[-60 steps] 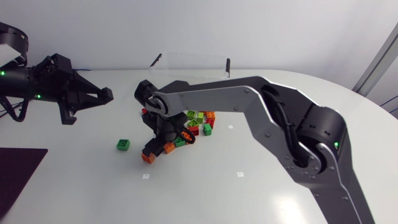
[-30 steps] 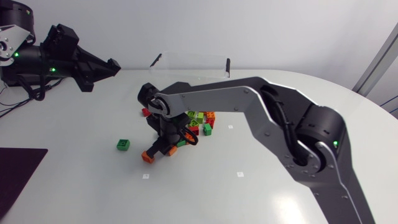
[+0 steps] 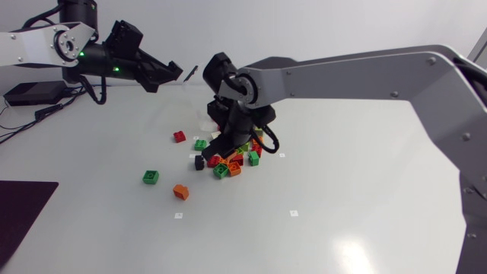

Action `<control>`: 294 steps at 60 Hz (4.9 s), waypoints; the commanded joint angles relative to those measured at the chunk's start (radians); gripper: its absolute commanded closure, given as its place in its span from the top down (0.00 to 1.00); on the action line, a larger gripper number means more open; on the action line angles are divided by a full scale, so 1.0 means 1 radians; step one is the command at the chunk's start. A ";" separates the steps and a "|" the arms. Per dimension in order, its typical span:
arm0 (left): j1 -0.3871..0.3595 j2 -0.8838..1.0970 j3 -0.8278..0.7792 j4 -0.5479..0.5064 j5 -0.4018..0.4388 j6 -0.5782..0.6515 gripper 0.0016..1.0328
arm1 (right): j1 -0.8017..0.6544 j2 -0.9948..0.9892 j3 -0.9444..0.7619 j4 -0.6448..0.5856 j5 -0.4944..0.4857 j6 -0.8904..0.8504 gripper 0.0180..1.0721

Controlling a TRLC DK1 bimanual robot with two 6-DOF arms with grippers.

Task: Place the duplo bricks in the container

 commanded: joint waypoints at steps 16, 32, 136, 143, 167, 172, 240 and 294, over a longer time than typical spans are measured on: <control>-0.080 0.237 0.240 0.019 -0.092 -0.094 0.29 | -0.106 -0.096 -0.035 0.047 -0.040 0.019 0.29; -0.140 0.320 0.316 0.016 -0.175 -0.111 0.91 | -0.177 -0.127 -0.011 0.094 -0.050 0.019 0.29; -0.158 -0.235 -0.668 -0.104 -0.263 0.680 0.95 | -0.339 0.200 0.488 0.260 -0.064 0.031 0.82; -0.176 -0.225 -0.689 -0.102 -0.263 0.719 0.95 | -0.332 0.131 0.427 0.261 -0.064 0.027 0.82; -0.236 -0.101 -0.657 -0.102 -0.295 0.772 0.91 | -0.295 -0.203 -0.083 0.393 -0.049 0.031 0.82; -0.238 -0.067 -0.637 -0.102 -0.303 0.779 0.88 | -0.278 -0.260 -0.184 0.413 -0.030 0.050 0.82; -0.170 -0.203 -0.525 -0.262 -0.290 0.748 0.27 | -0.141 -0.010 -0.293 0.356 0.100 0.185 0.59; -0.150 -0.220 -0.243 -0.292 -0.183 0.518 0.27 | -0.160 0.186 -0.119 0.229 0.092 0.176 0.29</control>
